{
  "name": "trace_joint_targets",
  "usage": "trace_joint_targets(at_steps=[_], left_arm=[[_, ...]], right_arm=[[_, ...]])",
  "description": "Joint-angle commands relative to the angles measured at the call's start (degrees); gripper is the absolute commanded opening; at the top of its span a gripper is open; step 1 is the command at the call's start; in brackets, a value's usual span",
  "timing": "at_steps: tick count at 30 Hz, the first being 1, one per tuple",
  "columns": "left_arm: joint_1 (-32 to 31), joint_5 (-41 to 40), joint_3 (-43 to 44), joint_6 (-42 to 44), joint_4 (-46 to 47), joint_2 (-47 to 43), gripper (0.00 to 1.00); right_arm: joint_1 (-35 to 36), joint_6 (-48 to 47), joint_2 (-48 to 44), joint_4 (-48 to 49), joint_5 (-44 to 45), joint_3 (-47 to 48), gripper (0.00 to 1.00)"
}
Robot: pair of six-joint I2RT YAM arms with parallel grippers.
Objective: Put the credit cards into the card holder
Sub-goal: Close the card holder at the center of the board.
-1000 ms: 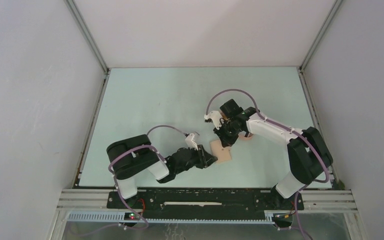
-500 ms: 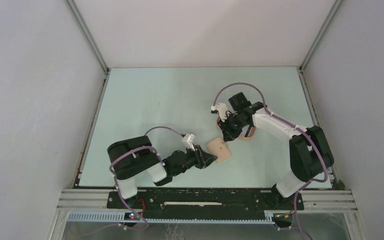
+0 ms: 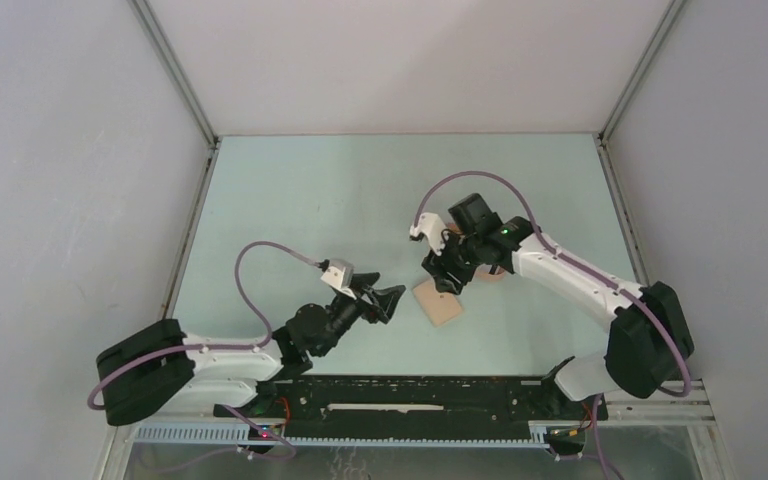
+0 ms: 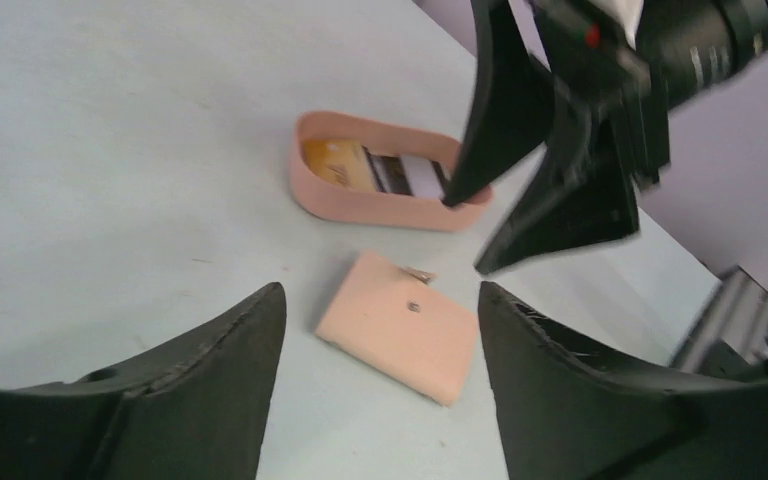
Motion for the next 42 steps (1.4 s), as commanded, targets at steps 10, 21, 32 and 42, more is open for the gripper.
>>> trace_joint_targets(at_steps=[10,21,32,42], left_arm=[[0.8,-15.7,1.5,11.9,-6.9,-2.7,0.96],[0.8,-15.6,-3.5,10.9,5.7,0.8,0.95],[0.8,-14.8,-5.1,10.9,9.7,2.0,0.95],[0.8,-14.7,-5.3,10.9,10.7,2.6,0.95]], right_arm=[[6.0,1.0,8.2,0.9,16.6,0.6,0.56],[6.0,2.8,11.9,0.3,15.8,2.2,0.41],[6.0,4.1,12.4,0.9,15.1,2.6,0.35],[6.0,5.3,12.0,1.5,14.0,2.8,0.3]])
